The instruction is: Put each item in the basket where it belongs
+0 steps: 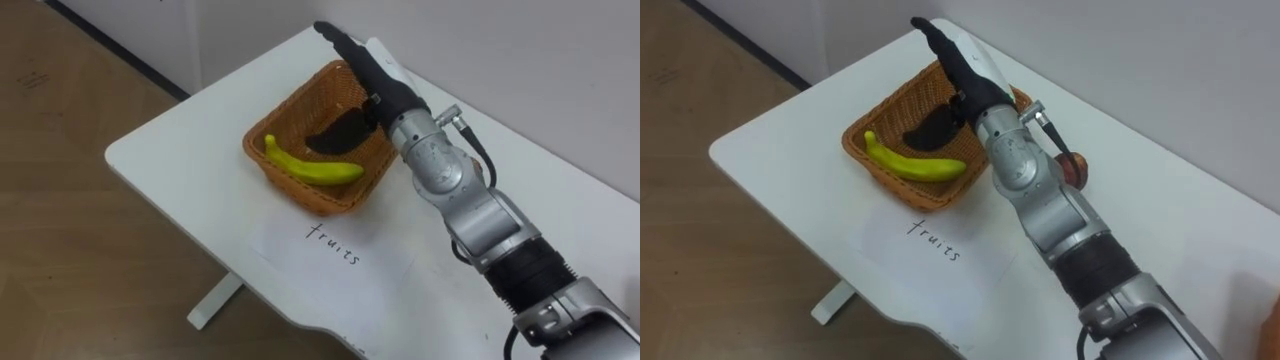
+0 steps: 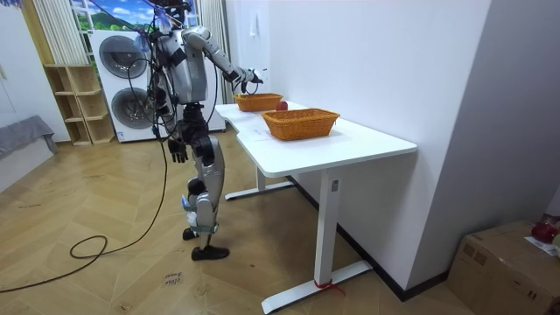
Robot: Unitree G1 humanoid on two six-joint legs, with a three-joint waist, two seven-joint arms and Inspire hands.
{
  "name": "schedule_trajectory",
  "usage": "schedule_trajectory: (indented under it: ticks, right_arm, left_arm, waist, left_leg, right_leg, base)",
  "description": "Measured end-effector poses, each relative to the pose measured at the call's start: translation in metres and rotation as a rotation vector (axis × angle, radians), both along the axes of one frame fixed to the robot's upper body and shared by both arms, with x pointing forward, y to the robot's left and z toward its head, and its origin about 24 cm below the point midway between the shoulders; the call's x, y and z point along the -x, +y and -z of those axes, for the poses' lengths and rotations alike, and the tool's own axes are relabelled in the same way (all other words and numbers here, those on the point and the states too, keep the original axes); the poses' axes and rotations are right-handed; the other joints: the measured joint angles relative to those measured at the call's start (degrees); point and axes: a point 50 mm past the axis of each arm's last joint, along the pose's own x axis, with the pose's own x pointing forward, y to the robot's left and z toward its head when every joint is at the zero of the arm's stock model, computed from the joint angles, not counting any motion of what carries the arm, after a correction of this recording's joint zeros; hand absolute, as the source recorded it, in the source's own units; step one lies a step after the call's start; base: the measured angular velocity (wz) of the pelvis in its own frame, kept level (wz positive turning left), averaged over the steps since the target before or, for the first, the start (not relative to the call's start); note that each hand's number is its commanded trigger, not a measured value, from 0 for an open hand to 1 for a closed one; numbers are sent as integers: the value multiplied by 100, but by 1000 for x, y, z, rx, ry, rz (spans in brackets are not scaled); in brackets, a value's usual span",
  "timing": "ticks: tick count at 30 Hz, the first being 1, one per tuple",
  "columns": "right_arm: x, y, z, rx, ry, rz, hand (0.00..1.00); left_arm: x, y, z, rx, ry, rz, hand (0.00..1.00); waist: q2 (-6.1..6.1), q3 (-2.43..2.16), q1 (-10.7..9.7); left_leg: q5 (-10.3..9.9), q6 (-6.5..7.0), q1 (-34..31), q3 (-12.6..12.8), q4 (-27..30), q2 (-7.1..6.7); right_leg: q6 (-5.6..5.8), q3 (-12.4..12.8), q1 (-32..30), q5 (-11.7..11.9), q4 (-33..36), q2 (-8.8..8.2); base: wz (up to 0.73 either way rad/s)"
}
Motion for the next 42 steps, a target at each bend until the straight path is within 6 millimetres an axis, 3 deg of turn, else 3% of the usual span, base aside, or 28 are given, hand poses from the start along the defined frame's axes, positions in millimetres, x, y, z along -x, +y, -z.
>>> schedule_trajectory:
  ticks: [11,21,25,35,42]
  right_arm:
    - [0,-1,-2,-7,-15,-9,0]
    - [-4,-15,-10,-122,-28,52,0]
    - [-6,-20,-14,-249,-20,89,0]
    - [-6,-33,-9,-275,-45,187,0]
    - [-9,-45,-8,-313,-54,263,0]
  left_arm:
    - [-2,0,0,2,-7,2,0]
    - [-3,0,-1,-18,-20,3,0]
    - [-2,0,0,-38,-25,-1,0]
    - [4,-9,5,-17,0,-15,0]
    - [7,-15,7,-3,9,-21,0]
  waist:
    - [5,2,-35]
    - [36,-9,-250]
    - [129,-22,-439]
    - [371,-25,-768]
    - [525,-89,-837]
  left_leg:
    - [0,0,9,7,-1,0]
    - [1,3,31,98,2,2]
    - [2,3,94,151,3,3]
    - [5,11,168,322,-12,16]
    - [7,15,184,341,-8,18]
  right_leg:
    - [0,2,4,0,-1,0]
    - [0,9,19,0,-3,2]
    - [0,16,84,0,-7,-10]
    - [-15,168,90,9,2,9]
    - [-16,192,87,10,0,-2]
  base:
    - [0]
    - [-1]
    - [-2]
    - [-8]
    - [0]
